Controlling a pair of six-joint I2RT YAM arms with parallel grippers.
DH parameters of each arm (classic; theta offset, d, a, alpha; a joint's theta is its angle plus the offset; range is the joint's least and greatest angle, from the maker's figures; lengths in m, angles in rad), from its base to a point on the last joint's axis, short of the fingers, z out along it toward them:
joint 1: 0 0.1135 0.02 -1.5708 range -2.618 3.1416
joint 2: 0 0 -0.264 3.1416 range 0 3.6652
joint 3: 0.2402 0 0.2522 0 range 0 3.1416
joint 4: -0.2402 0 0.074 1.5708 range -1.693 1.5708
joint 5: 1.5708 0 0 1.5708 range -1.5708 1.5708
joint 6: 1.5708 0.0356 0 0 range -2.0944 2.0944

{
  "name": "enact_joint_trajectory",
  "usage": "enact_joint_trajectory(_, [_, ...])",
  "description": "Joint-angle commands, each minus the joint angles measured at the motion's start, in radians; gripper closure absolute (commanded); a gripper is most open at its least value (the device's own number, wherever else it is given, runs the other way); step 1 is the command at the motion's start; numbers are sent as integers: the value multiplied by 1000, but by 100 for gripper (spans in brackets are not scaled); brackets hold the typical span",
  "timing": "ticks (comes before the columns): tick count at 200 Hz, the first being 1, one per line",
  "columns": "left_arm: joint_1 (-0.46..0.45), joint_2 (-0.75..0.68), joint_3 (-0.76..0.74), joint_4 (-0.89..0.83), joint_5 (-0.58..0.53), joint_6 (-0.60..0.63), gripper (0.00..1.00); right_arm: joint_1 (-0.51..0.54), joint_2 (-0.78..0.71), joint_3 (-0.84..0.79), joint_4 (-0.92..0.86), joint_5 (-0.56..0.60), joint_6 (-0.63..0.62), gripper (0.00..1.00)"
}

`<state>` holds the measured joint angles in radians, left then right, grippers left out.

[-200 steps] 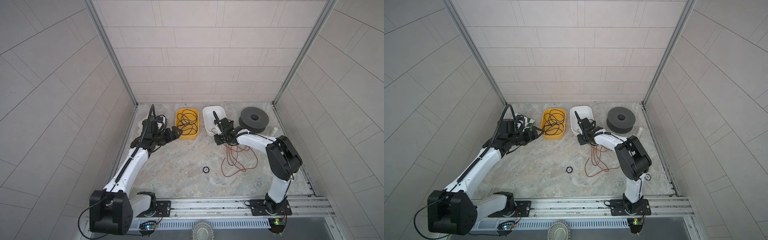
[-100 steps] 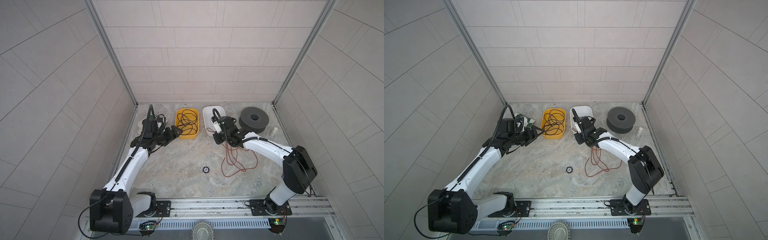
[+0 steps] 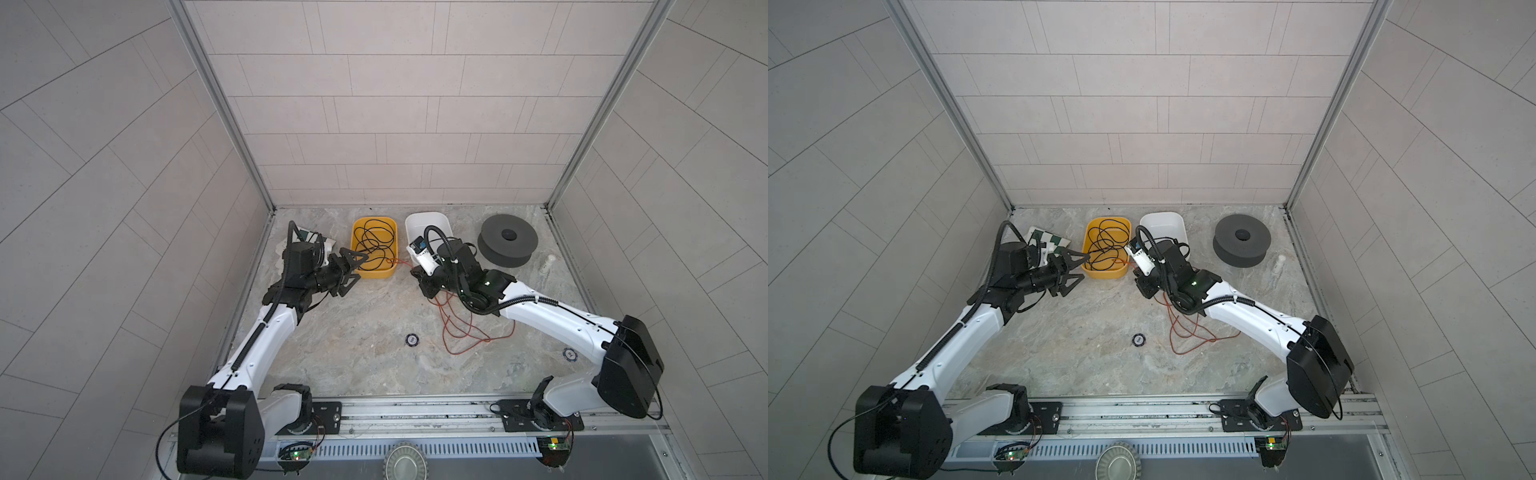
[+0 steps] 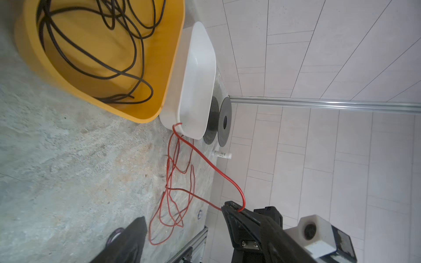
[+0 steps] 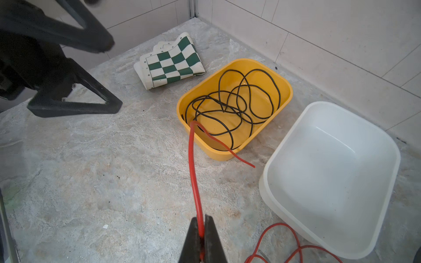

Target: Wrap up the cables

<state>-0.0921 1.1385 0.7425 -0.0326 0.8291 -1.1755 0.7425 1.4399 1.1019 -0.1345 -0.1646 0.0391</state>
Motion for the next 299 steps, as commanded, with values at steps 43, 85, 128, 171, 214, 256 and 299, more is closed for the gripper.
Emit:
enact_joint_trajectory(43, [-12,-27,-61,153,6,-219,17,69,-9,42,116,-17,-64,100])
enact_joint_trajectory(85, [-14,-4,-73,205,-6,-256,20,99,25,78,119,-60,-67,100])
enact_joint_trajectory(128, [-13,2,-68,203,-39,-257,28,124,51,82,119,-130,-73,100])
enact_joint_trajectory(171, [-12,23,-69,204,-53,-241,51,129,50,59,104,-189,-70,100])
enact_joint_trajectory(214, [-10,51,-55,209,-60,-226,74,130,32,30,90,-187,-74,100])
enact_joint_trajectory(256, [-5,59,-13,133,-58,-149,100,130,20,27,34,-123,-38,78])
enact_joint_trajectory(299, [3,53,139,-227,-82,215,100,99,-102,-53,-84,-23,117,38])
